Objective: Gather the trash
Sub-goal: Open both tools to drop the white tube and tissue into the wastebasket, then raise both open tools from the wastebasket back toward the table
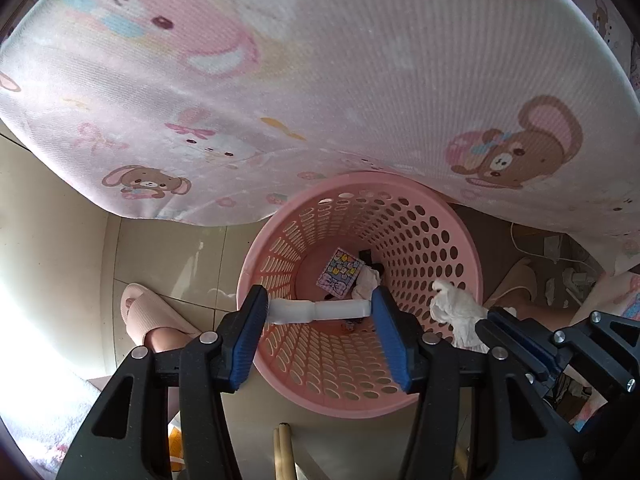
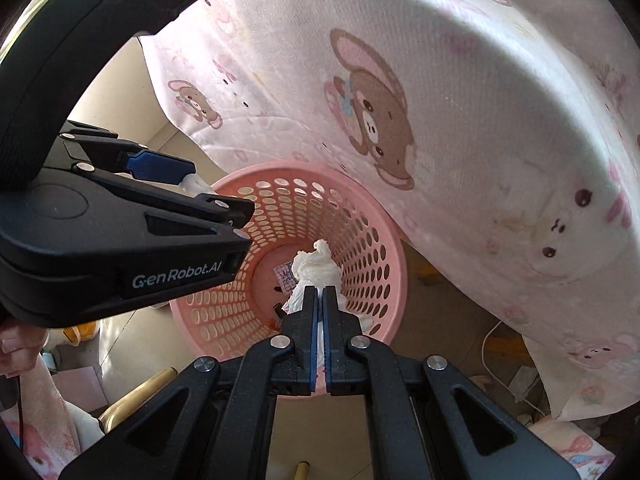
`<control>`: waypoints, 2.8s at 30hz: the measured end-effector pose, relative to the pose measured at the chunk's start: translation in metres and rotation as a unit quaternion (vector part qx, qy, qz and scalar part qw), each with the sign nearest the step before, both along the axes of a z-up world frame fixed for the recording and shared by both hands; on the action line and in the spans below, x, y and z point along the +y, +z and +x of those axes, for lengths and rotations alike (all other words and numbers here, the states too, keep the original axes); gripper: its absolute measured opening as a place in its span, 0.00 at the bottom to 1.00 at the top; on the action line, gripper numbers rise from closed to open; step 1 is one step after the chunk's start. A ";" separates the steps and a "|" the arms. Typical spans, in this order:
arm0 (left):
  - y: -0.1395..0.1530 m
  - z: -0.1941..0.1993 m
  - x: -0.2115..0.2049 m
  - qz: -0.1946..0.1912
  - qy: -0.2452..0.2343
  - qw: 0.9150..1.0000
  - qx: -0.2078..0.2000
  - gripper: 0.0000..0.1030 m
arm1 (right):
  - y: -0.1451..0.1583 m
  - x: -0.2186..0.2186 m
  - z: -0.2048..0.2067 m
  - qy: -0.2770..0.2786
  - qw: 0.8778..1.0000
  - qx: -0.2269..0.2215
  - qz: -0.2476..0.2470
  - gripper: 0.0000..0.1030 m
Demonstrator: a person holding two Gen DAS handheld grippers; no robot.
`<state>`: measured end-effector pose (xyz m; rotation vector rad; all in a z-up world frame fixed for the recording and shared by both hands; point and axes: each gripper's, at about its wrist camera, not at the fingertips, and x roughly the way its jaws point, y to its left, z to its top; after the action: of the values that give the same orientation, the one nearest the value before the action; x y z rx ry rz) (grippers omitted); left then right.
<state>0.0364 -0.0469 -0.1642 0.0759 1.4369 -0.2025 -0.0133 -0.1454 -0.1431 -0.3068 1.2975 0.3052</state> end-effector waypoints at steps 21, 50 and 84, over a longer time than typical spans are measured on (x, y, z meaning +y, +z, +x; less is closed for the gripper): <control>0.013 0.005 -0.001 0.024 0.003 0.999 -0.035 0.80 | 0.010 -0.009 0.004 -0.031 0.999 -0.019 0.009 0.50; 0.093 -0.003 0.010 0.032 0.026 0.980 -0.193 0.80 | 0.098 -0.038 -0.005 -0.102 0.978 -0.163 0.084 0.50; 0.276 0.089 0.008 0.013 0.006 0.914 -0.404 0.83 | 0.268 -0.131 0.098 -0.179 0.910 -0.369 0.062 0.60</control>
<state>0.1252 -0.0392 0.1122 0.1518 0.6097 -0.1180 0.0844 -0.2765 0.1248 -0.0522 0.5594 -0.0531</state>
